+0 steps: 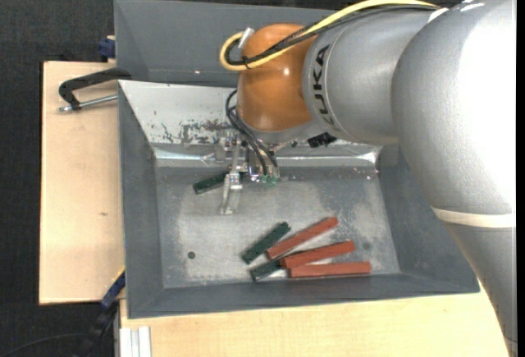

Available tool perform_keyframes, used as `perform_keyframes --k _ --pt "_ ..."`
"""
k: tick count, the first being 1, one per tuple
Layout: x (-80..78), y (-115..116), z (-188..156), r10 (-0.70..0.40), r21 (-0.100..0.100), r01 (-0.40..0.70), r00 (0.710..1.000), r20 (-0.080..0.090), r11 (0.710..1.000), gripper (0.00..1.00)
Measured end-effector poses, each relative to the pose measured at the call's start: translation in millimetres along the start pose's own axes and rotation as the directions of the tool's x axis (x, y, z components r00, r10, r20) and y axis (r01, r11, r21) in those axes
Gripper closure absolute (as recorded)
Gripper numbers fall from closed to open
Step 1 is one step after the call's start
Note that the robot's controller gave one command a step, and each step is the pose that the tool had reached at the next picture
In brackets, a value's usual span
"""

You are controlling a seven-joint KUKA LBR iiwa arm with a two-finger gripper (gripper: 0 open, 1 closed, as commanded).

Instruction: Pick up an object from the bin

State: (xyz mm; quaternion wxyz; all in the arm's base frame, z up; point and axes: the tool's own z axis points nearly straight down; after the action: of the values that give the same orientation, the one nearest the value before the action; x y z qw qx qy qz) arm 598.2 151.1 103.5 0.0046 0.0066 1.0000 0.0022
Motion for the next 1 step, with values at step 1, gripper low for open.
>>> perform_keyframes --k 1 --pt "-3.6 -8.2 2.2 0.071 0.001 -0.071 0.998 -0.003 0.998 0.00"
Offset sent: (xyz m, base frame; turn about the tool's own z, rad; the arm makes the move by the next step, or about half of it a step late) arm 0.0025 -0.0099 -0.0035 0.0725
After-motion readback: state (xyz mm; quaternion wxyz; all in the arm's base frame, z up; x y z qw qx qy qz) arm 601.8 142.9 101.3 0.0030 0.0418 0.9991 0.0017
